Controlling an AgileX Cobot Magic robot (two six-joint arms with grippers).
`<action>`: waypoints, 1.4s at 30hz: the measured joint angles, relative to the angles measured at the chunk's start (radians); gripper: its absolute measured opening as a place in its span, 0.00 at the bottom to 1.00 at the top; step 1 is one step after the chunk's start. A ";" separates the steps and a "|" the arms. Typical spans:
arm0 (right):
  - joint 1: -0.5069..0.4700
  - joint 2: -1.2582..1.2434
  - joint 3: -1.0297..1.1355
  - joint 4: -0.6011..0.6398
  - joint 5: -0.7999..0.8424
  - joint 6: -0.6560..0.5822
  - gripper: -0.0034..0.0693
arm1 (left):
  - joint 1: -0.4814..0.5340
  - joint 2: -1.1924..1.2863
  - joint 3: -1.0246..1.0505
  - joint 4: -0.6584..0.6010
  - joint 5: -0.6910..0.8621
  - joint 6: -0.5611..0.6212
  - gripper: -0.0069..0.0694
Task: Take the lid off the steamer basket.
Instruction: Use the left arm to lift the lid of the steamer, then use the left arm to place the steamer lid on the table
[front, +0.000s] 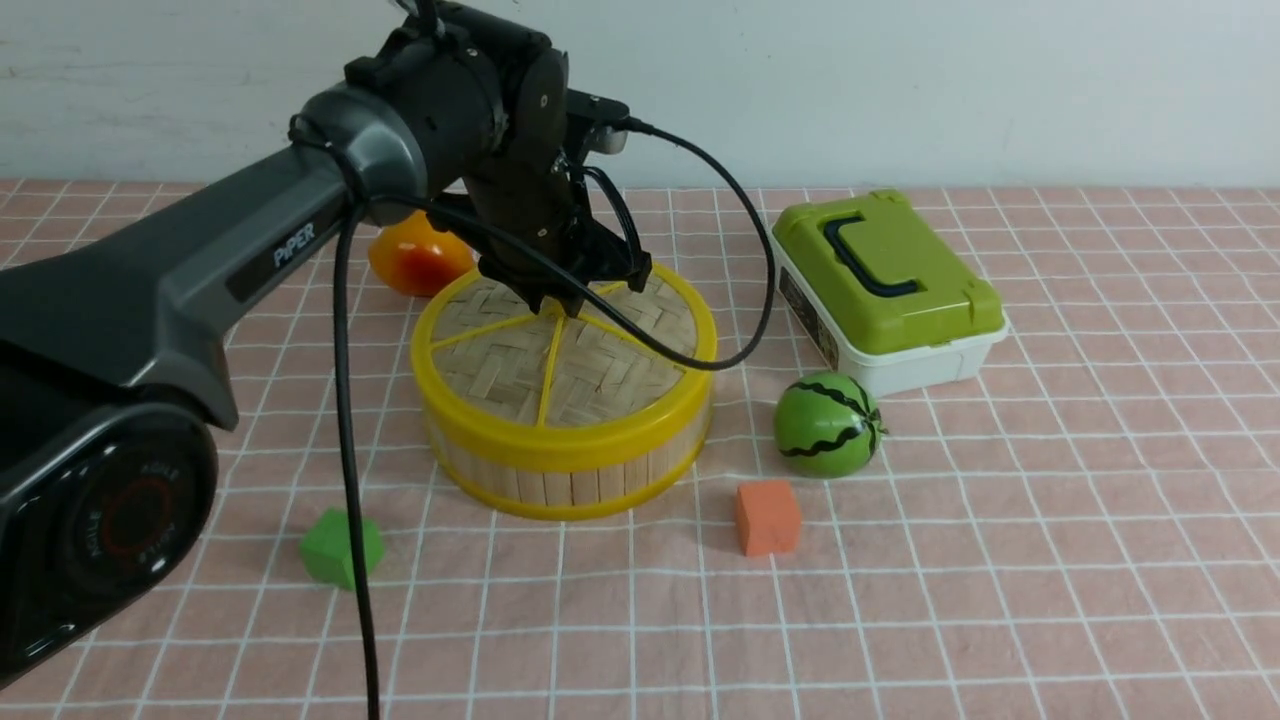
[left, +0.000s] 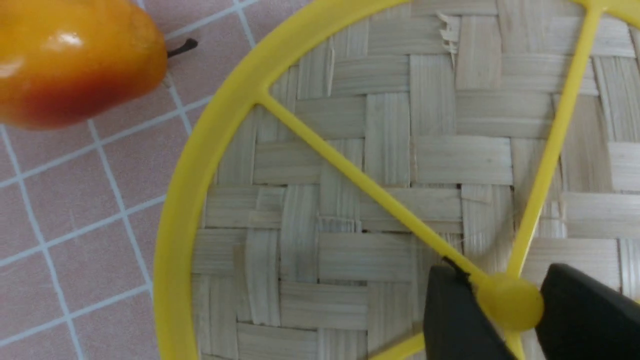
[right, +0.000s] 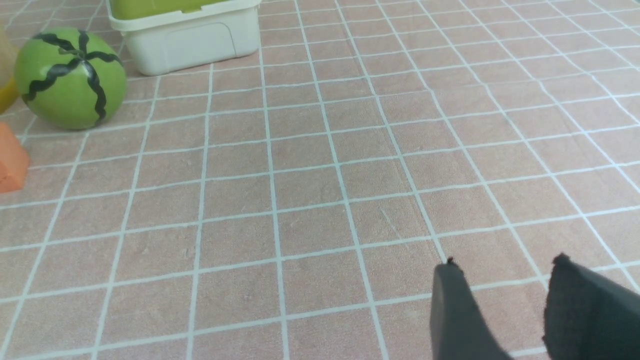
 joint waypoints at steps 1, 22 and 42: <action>0.000 0.000 0.000 0.000 0.000 0.000 0.38 | -0.002 0.000 0.000 0.006 0.003 -0.002 0.40; 0.000 0.000 0.000 0.000 0.000 0.000 0.38 | -0.003 -0.001 -0.002 -0.014 0.024 -0.073 0.22; 0.000 0.000 0.000 0.000 0.000 0.000 0.38 | 0.212 -0.341 0.070 0.163 0.030 -0.105 0.22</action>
